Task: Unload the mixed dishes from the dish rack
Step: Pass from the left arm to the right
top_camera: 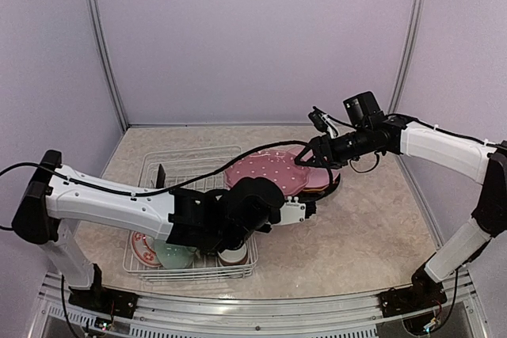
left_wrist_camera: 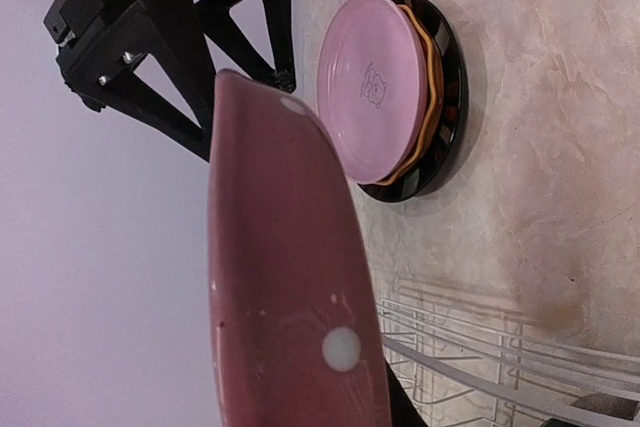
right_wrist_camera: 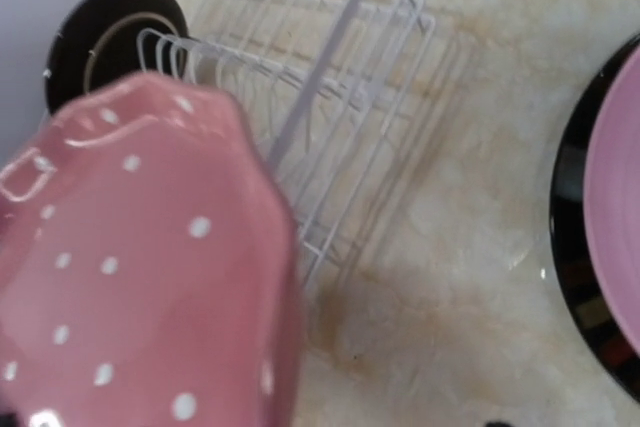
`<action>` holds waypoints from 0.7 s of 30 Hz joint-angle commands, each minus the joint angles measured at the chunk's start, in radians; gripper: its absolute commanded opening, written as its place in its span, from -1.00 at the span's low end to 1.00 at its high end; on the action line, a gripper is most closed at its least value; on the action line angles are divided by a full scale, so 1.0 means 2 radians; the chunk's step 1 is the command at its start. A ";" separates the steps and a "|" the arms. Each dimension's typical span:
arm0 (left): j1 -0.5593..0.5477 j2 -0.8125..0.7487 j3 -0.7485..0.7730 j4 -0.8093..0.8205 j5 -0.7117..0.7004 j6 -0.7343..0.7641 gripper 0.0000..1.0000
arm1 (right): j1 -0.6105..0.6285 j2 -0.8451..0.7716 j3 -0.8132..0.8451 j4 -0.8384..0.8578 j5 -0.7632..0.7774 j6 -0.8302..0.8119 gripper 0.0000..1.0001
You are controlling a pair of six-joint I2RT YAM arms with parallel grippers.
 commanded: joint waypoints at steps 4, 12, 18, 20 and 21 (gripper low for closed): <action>-0.003 0.012 -0.007 0.106 -0.043 0.063 -1.00 | 0.011 0.022 -0.015 -0.011 0.006 -0.008 0.06; -0.002 0.017 -0.013 0.127 -0.047 0.079 -1.00 | 0.011 0.025 -0.018 -0.005 0.000 -0.005 -0.59; -0.001 0.011 -0.014 0.128 -0.047 0.079 -1.00 | 0.012 0.024 -0.012 -0.013 0.004 -0.008 -0.93; 0.000 0.009 -0.015 0.128 -0.047 0.079 -1.00 | 0.012 0.026 -0.010 -0.016 0.005 -0.009 -0.88; 0.000 0.009 -0.016 0.129 -0.046 0.080 -1.00 | 0.012 0.028 -0.008 -0.019 0.006 -0.011 -0.80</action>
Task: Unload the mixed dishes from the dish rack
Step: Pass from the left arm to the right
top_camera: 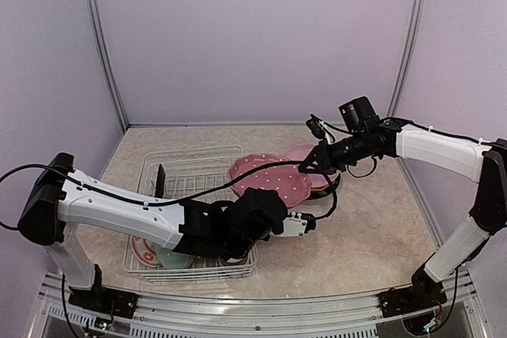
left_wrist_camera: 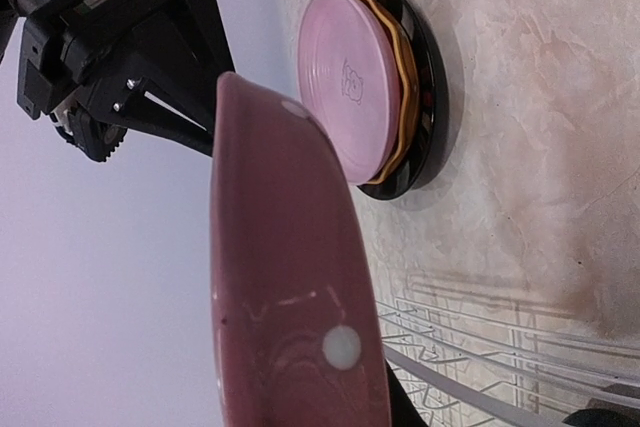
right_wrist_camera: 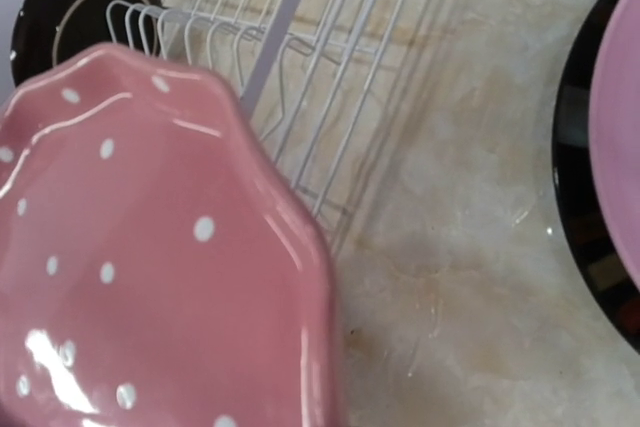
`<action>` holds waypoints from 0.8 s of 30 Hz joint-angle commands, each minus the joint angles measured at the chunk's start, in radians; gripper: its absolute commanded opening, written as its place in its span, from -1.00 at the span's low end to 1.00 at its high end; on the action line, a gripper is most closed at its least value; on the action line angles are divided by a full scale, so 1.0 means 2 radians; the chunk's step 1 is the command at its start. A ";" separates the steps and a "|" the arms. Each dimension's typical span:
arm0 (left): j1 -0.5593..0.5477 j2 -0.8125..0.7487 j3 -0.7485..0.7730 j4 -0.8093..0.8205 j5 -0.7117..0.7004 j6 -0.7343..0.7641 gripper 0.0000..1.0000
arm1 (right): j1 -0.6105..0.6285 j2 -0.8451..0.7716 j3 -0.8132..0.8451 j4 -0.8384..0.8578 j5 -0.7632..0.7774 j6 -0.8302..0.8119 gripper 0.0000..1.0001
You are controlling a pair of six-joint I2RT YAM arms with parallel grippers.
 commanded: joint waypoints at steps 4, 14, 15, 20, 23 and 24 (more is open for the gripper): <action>0.003 -0.019 0.009 0.074 -0.032 -0.006 -1.00 | 0.005 0.018 0.003 -0.023 0.010 -0.038 -0.54; 0.004 -0.023 0.002 0.089 -0.031 0.006 -1.00 | 0.008 0.034 0.008 -0.020 0.003 -0.039 -0.69; 0.004 -0.023 -0.001 0.094 -0.031 0.009 -1.00 | 0.008 0.037 0.010 -0.021 0.001 -0.039 -0.56; 0.001 -0.023 -0.004 0.100 -0.026 0.016 -1.00 | 0.009 0.054 0.016 -0.024 0.007 -0.052 -0.45; 0.000 -0.024 -0.006 0.104 -0.026 0.019 -1.00 | 0.009 0.060 0.017 -0.022 0.002 -0.055 -0.61; 0.000 -0.024 -0.006 0.105 -0.026 0.021 -1.00 | 0.009 0.061 0.016 -0.020 -0.001 -0.054 -0.66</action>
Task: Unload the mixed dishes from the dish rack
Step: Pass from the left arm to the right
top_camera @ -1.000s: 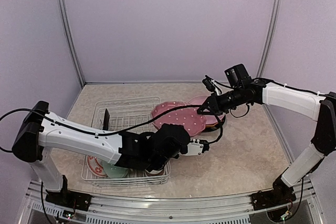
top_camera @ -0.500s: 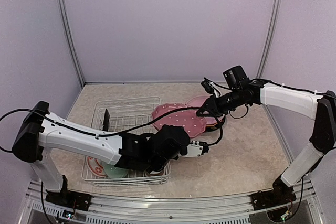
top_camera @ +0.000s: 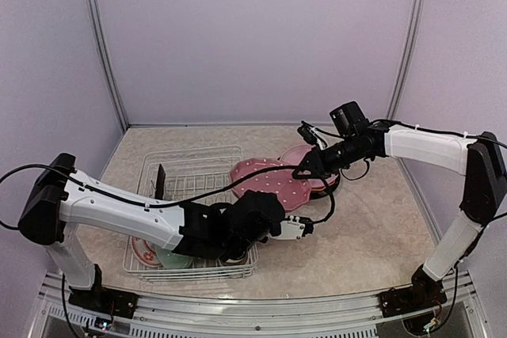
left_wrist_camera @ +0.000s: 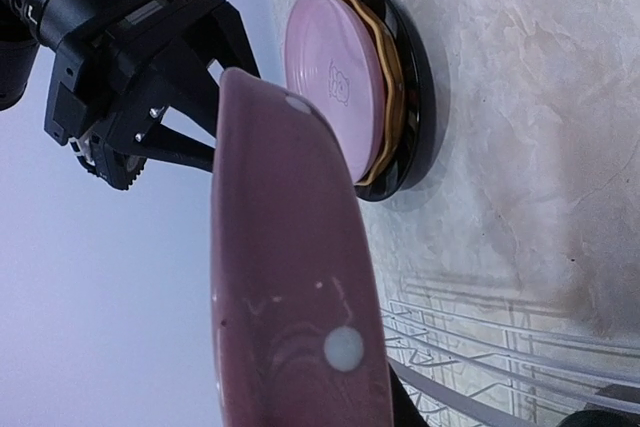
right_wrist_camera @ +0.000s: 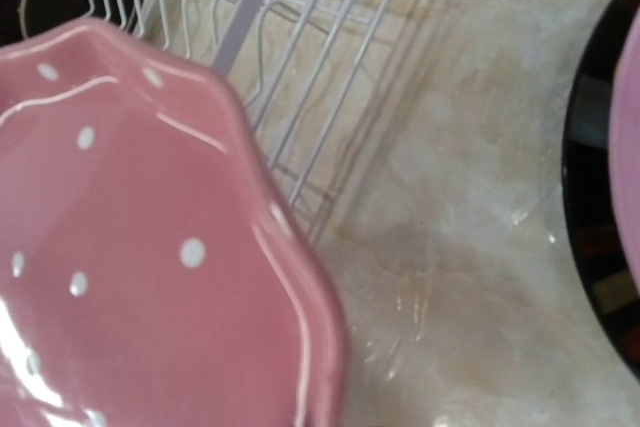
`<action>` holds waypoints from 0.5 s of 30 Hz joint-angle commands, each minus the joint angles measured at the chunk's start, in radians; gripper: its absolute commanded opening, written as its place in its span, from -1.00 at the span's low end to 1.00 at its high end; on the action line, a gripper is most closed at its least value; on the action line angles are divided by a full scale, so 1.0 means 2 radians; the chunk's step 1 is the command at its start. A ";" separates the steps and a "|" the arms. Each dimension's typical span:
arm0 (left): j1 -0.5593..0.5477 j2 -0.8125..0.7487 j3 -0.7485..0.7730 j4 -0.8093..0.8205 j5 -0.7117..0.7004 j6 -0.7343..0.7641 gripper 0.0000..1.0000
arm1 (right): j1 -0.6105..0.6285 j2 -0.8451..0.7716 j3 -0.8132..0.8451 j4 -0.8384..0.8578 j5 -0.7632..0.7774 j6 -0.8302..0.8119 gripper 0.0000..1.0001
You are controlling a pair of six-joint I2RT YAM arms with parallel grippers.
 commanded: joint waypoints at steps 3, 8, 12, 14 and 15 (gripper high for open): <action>-0.001 -0.026 0.005 0.096 -0.036 0.011 -1.00 | 0.004 0.013 0.002 -0.014 -0.006 -0.011 -0.91; 0.003 -0.027 -0.001 0.099 -0.041 0.010 -0.84 | 0.003 0.001 0.005 -0.013 0.000 -0.009 -1.00; 0.005 -0.029 -0.005 0.096 -0.042 0.002 -0.29 | -0.009 -0.013 0.000 0.003 0.003 0.007 -1.00; 0.005 -0.033 -0.008 0.088 -0.041 -0.007 -0.03 | -0.021 -0.020 -0.001 0.012 0.009 0.013 -1.00; 0.005 -0.035 -0.010 0.084 -0.041 -0.014 0.08 | -0.027 -0.022 -0.001 0.016 0.010 0.015 -1.00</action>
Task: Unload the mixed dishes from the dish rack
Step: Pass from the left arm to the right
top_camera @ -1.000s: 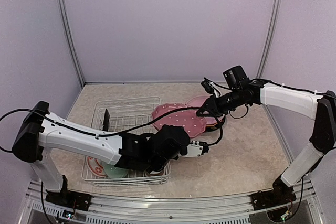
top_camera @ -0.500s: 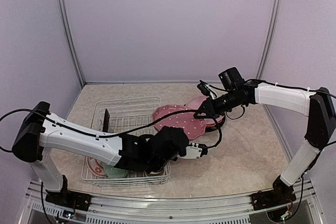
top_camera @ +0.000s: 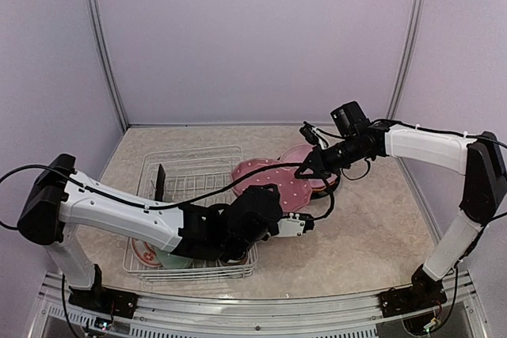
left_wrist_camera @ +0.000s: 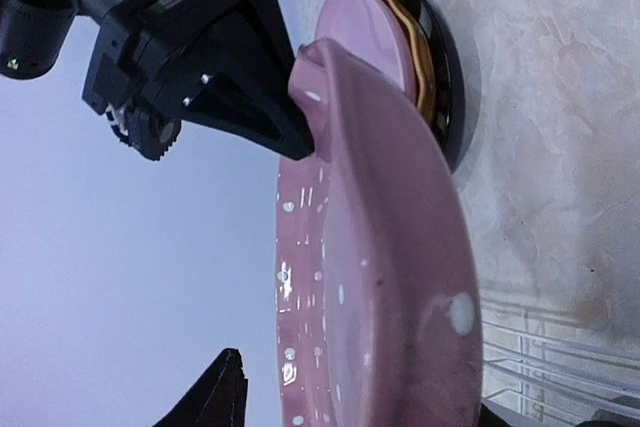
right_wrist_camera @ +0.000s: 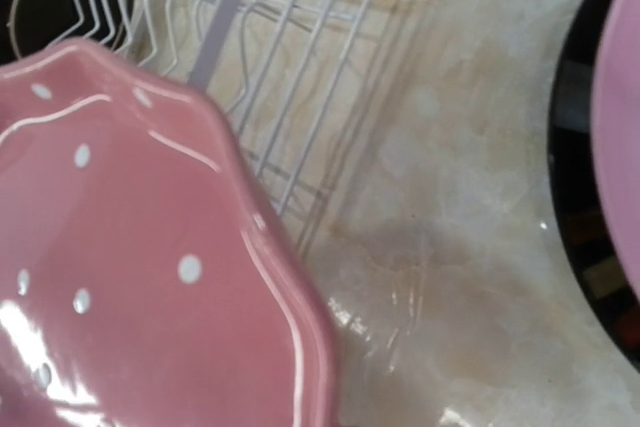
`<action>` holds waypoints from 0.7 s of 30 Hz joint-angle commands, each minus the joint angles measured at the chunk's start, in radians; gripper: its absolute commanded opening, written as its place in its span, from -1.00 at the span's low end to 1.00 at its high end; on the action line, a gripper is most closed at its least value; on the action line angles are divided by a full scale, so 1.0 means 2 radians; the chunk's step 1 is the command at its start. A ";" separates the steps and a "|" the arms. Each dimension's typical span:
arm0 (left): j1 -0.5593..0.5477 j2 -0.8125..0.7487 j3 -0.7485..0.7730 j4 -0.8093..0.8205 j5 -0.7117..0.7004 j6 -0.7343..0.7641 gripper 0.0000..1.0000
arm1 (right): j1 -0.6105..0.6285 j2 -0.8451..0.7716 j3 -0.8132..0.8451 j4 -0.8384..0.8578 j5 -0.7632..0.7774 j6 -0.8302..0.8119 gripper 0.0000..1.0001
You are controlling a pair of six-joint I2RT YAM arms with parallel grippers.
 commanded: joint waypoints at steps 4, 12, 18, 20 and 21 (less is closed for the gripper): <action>0.006 -0.041 -0.005 0.035 -0.026 -0.038 0.47 | -0.051 -0.032 -0.002 0.040 0.003 0.014 -1.00; 0.012 -0.069 -0.006 -0.018 -0.018 -0.113 0.95 | -0.124 -0.021 0.022 0.049 0.040 0.014 -1.00; 0.035 -0.116 0.010 -0.132 0.002 -0.259 0.97 | -0.140 -0.002 0.056 0.056 0.103 0.009 -1.00; 0.046 -0.132 0.015 -0.162 0.007 -0.300 0.97 | -0.145 0.011 0.061 0.064 0.110 0.011 -1.00; 0.051 -0.138 0.017 -0.174 0.008 -0.322 0.97 | -0.146 0.018 0.064 0.067 0.115 0.013 -1.00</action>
